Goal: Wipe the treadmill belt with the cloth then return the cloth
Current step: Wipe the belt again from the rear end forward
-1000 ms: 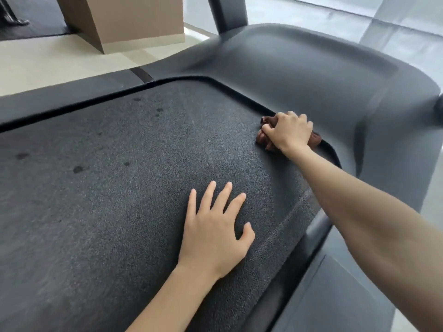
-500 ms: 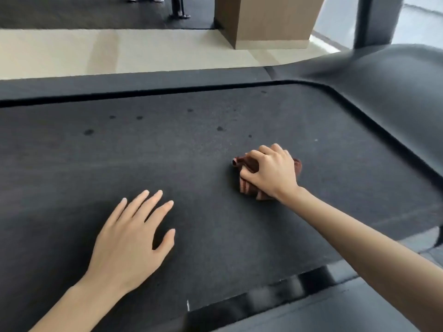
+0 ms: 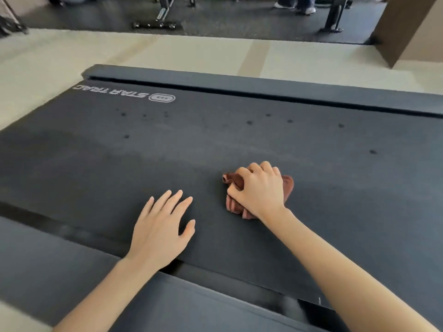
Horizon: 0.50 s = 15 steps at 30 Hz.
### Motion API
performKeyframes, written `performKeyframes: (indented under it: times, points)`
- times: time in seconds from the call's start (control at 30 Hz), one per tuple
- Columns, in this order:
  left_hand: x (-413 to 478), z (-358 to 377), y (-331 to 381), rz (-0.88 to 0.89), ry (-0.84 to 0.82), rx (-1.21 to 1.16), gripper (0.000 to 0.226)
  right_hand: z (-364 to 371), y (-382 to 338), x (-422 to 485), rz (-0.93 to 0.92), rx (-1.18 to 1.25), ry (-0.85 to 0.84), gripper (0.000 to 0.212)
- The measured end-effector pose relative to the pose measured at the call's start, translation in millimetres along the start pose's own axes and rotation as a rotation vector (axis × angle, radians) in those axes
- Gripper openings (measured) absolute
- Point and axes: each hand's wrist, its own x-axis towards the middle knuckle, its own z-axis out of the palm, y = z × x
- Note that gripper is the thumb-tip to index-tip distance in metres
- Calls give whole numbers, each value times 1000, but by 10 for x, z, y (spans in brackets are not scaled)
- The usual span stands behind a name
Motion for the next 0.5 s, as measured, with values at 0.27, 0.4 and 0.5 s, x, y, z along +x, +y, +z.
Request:
performKeyframes:
  times: [0.27,0.4,0.5]
  points:
    - [-129,-31,-889,-99,-21,-57,55,341,-1107,563,-74,39,-28,24]
    - [-264,-122,-1503,-200,-83,-70,56,452,-1873,930,-102,58,-164,28]
    - [-402,-337,-1853,-247,-181,-87,56,426,-2274,1077,-178,44,-342,36]
